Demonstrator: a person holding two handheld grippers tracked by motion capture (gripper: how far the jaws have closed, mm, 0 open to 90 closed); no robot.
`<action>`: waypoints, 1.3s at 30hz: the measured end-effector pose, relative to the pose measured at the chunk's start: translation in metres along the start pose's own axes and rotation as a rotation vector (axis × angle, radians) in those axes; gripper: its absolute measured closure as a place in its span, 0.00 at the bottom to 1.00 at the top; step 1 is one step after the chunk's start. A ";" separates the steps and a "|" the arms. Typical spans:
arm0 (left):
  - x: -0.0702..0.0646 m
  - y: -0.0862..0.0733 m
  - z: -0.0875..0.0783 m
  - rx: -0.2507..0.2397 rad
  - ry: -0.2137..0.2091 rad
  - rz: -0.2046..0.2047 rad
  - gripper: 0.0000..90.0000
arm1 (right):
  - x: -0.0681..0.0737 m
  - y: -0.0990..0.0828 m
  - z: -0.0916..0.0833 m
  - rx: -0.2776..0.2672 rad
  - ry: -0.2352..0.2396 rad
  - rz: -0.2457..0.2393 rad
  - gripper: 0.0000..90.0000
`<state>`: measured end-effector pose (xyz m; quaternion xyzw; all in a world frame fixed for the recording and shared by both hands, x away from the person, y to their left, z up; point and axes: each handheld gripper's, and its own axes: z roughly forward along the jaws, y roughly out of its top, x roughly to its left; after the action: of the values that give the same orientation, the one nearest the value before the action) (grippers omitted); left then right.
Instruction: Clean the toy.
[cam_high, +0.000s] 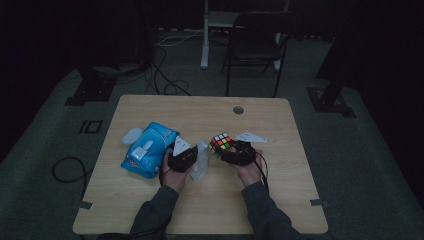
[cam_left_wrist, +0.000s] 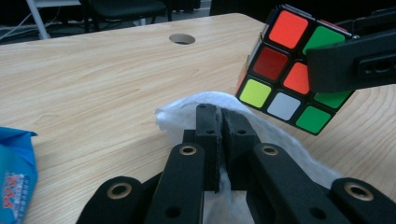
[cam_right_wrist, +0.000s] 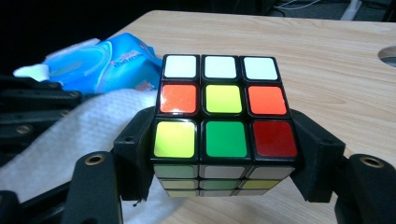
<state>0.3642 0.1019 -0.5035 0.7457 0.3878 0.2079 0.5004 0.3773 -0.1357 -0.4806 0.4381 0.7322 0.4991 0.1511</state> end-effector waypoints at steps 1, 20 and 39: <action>0.000 0.000 0.000 0.000 0.000 0.000 0.97 | 0.000 0.000 0.000 0.002 -0.003 -0.001 0.38; 0.018 -0.006 -0.012 0.019 0.061 -0.006 0.97 | -0.013 -0.012 -0.004 0.035 -0.051 -0.020 0.38; 0.033 -0.013 -0.020 0.045 0.126 -0.022 0.97 | -0.025 -0.029 -0.004 0.114 -0.151 -0.068 0.38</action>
<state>0.3663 0.1421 -0.5096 0.7376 0.4315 0.2403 0.4604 0.3746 -0.1617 -0.5092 0.4573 0.7605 0.4166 0.1974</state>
